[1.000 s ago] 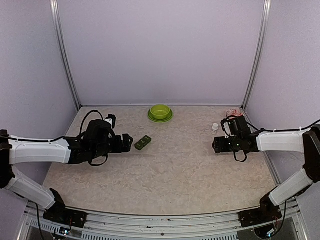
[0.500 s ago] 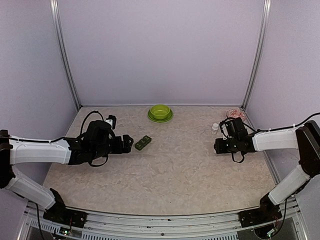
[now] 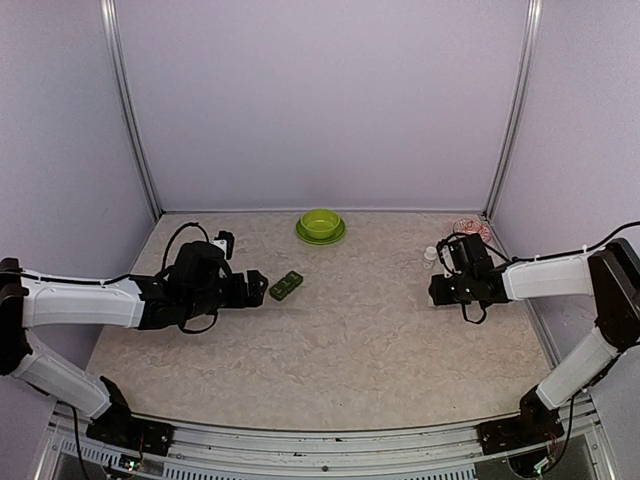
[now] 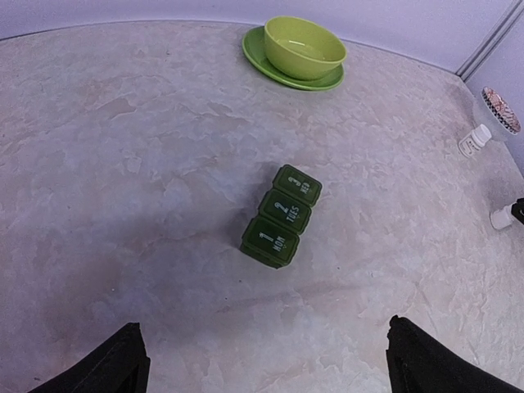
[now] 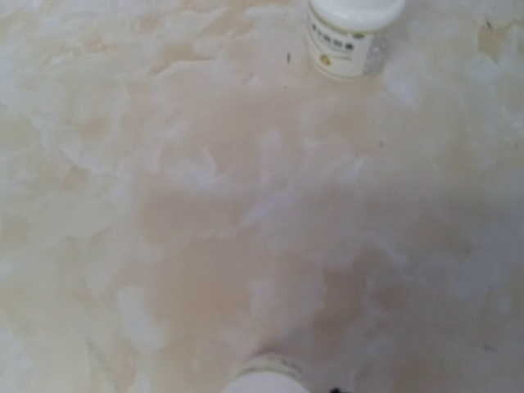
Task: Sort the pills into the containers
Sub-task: Place the pill bottle at the center of the board.
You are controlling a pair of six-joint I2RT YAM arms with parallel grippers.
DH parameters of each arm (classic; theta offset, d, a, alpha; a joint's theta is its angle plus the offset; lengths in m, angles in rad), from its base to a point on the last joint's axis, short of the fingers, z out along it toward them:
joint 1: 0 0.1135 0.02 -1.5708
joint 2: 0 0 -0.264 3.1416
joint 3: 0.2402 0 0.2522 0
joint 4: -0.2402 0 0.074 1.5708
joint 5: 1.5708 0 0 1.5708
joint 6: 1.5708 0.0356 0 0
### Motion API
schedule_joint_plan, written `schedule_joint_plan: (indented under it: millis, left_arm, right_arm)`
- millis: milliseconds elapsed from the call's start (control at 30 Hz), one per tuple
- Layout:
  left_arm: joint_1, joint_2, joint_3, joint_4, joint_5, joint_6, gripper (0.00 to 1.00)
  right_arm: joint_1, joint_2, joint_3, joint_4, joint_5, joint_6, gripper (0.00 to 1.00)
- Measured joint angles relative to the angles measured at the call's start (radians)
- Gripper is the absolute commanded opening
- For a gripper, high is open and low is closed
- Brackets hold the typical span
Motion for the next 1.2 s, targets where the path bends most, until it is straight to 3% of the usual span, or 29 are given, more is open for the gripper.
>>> schedule_joint_plan:
  millis: [200,933,1200]
  left_arm:
    - [0.000,0.008,0.001,0.000,0.000,0.000,0.99]
    - [0.000,0.037,0.002,0.014,-0.004,0.010,0.99]
    - [0.003,0.208,0.140,0.018,-0.013,0.155,0.99]
  right_arm:
    - [0.001,0.008,0.016,0.003,-0.001,-0.003,0.29]
    - [0.012,0.023,0.017,0.007,-0.013,-0.013,0.36]
    - [0.023,0.022,0.016,0.008,-0.022,-0.019,0.52]
